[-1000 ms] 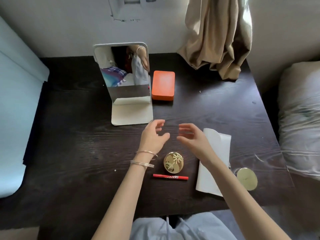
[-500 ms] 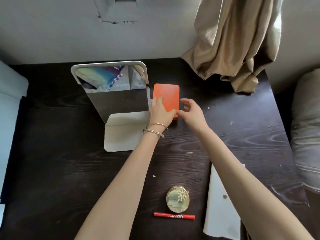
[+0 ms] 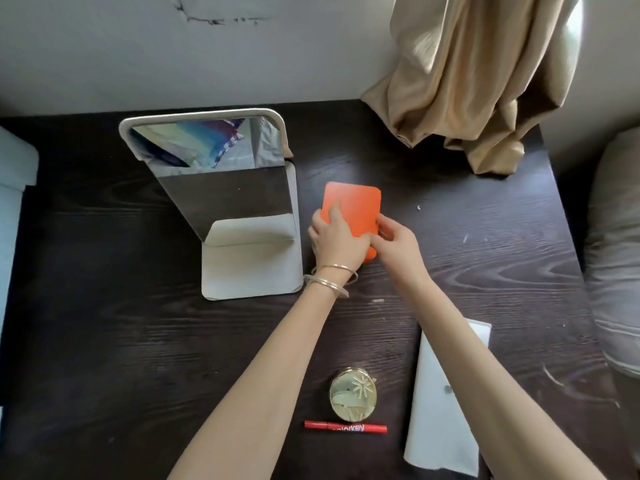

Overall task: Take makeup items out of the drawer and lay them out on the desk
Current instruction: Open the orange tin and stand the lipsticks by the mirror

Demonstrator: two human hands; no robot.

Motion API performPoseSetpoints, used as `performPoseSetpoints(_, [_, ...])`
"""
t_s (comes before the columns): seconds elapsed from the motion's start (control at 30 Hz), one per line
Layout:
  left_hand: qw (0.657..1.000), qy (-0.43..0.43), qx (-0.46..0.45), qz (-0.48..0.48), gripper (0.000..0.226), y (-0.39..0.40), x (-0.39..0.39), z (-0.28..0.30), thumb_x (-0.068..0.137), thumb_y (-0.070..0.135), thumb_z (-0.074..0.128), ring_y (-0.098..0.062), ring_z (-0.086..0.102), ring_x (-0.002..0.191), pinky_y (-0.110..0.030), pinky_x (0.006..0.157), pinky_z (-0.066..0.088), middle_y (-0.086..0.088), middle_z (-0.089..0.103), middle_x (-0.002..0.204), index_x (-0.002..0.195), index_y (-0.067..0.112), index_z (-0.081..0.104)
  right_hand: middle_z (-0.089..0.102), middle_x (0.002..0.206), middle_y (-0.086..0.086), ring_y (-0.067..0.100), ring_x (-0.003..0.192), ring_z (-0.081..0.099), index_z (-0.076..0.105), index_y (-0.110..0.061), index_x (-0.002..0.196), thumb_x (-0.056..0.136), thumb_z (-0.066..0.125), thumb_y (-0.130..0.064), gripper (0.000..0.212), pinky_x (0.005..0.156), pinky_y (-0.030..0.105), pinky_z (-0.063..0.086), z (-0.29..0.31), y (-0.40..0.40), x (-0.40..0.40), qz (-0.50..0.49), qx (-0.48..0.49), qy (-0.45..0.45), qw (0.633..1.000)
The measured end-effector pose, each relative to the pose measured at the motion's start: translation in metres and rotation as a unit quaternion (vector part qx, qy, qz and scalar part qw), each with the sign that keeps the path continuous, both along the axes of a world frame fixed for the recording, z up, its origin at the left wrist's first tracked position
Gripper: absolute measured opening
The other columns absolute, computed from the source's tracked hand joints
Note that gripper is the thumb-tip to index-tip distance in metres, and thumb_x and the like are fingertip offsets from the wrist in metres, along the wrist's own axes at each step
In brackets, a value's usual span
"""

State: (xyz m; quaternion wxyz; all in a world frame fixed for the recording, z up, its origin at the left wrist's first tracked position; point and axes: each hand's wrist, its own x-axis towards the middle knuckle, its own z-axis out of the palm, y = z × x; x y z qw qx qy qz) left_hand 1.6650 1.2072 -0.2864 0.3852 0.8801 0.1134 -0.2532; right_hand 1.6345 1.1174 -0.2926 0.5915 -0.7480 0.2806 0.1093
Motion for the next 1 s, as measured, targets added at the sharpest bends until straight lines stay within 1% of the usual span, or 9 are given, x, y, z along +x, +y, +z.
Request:
performPoseSetpoints(0.07, [1.000, -0.008, -0.011, -0.007, 0.075, 0.004, -0.027, 0.007, 0.082, 0.022, 0.063, -0.036, 0.023, 0.136, -0.038, 0.116, 0.018, -0.017, 0.018, 0.149, 0.146, 0.018, 0.024, 0.071, 0.107, 0.006, 0.011, 0.095, 0.060, 0.064, -0.014, 0.112, 0.077, 0.058, -0.012, 0.035, 0.095, 0.049, 0.049, 0.003, 0.001, -0.028, 0.004, 0.002, 0.001, 1.000])
performPoseSetpoints(0.17, [1.000, -0.013, -0.024, 0.008, 0.074, 0.019, -0.074, 0.018, 0.081, 0.022, 0.065, -0.034, 0.024, 0.136, -0.036, 0.114, 0.018, -0.015, 0.021, 0.148, 0.145, 0.019, 0.027, 0.060, 0.129, 0.005, 0.016, 0.119, 0.056, 0.050, -0.008, 0.135, 0.079, 0.062, -0.014, 0.058, 0.105, 0.043, 0.043, 0.010, 0.009, -0.067, 0.025, -0.016, 0.026, 0.999])
performPoseSetpoints(0.23, [0.999, -0.013, -0.022, 0.021, 0.074, 0.035, -0.101, 0.023, 0.080, 0.020, 0.066, -0.031, 0.025, 0.136, -0.035, 0.113, 0.018, -0.014, 0.023, 0.147, 0.144, 0.020, 0.028, 0.055, 0.135, 0.006, 0.017, 0.125, 0.051, 0.044, -0.007, 0.139, 0.084, 0.062, -0.012, 0.058, 0.108, 0.040, 0.040, 0.017, 0.021, -0.091, 0.051, -0.028, 0.037, 0.998])
performPoseSetpoints(0.4, [0.999, -0.009, 0.000, 0.040, 0.073, 0.082, -0.150, 0.033, 0.080, 0.016, 0.064, -0.030, 0.022, 0.137, -0.035, 0.114, 0.016, -0.011, 0.022, 0.149, 0.144, 0.018, 0.028, 0.057, 0.133, 0.006, 0.016, 0.121, 0.054, 0.043, -0.009, 0.140, 0.085, 0.062, -0.016, 0.058, 0.105, 0.038, 0.042, 0.021, 0.068, -0.144, 0.088, -0.026, 0.048, 0.995])
performPoseSetpoints(0.5, [0.999, -0.007, 0.002, 0.047, 0.073, 0.113, -0.173, 0.033, 0.081, 0.017, 0.063, -0.029, 0.021, 0.138, -0.036, 0.114, 0.019, -0.009, 0.020, 0.150, 0.145, 0.020, 0.026, 0.057, 0.132, 0.007, 0.016, 0.121, 0.053, 0.042, -0.011, 0.140, 0.086, 0.062, -0.019, 0.058, 0.102, 0.030, 0.041, 0.022, 0.101, -0.168, 0.110, -0.032, 0.061, 0.992])
performPoseSetpoints(0.67, [0.994, 0.030, -0.044, 0.093, 0.077, 0.171, -0.209, 0.020, 0.080, 0.012, 0.062, -0.028, 0.024, 0.138, -0.039, 0.115, 0.024, -0.009, 0.021, 0.150, 0.146, 0.021, 0.024, 0.057, 0.133, 0.008, 0.021, 0.122, 0.053, 0.042, -0.014, 0.141, 0.083, 0.063, -0.014, 0.062, 0.103, 0.038, 0.043, 0.009, 0.154, -0.195, 0.128, -0.050, 0.068, 0.988])
performPoseSetpoints(0.83, [0.988, 0.024, -0.087, 0.126, 0.076, 0.212, -0.229, 0.008, 0.081, 0.009, 0.062, -0.025, 0.030, 0.136, -0.043, 0.113, 0.030, -0.008, 0.023, 0.148, 0.146, 0.020, 0.025, 0.058, 0.131, 0.009, 0.021, 0.117, 0.056, 0.041, -0.014, 0.142, 0.084, 0.062, -0.009, 0.062, 0.094, 0.023, 0.041, -0.001, 0.194, -0.208, 0.147, -0.086, 0.073, 0.983])
performPoseSetpoints(0.93, [0.987, 0.026, -0.107, 0.120, 0.075, 0.225, -0.230, 0.001, 0.083, 0.008, 0.060, -0.024, 0.033, 0.135, -0.042, 0.112, 0.032, -0.007, 0.023, 0.148, 0.147, 0.019, 0.024, 0.054, 0.136, 0.008, 0.021, 0.124, 0.051, 0.037, -0.012, 0.144, 0.085, 0.061, -0.010, 0.064, 0.096, 0.023, 0.039, -0.005, 0.206, -0.209, 0.143, -0.098, 0.077, 0.982])
performPoseSetpoints(1.0, [0.986, 0.035, -0.111, 0.115, 0.075, 0.231, -0.228, -0.002, 0.084, 0.010, 0.060, -0.024, 0.034, 0.133, -0.040, 0.110, 0.035, -0.006, 0.023, 0.148, 0.147, 0.020, 0.020, 0.051, 0.137, 0.009, 0.023, 0.127, 0.048, 0.034, -0.008, 0.144, 0.084, 0.061, -0.013, 0.066, 0.097, 0.027, 0.039, -0.008, 0.212, -0.208, 0.145, -0.127, 0.078, 0.978])
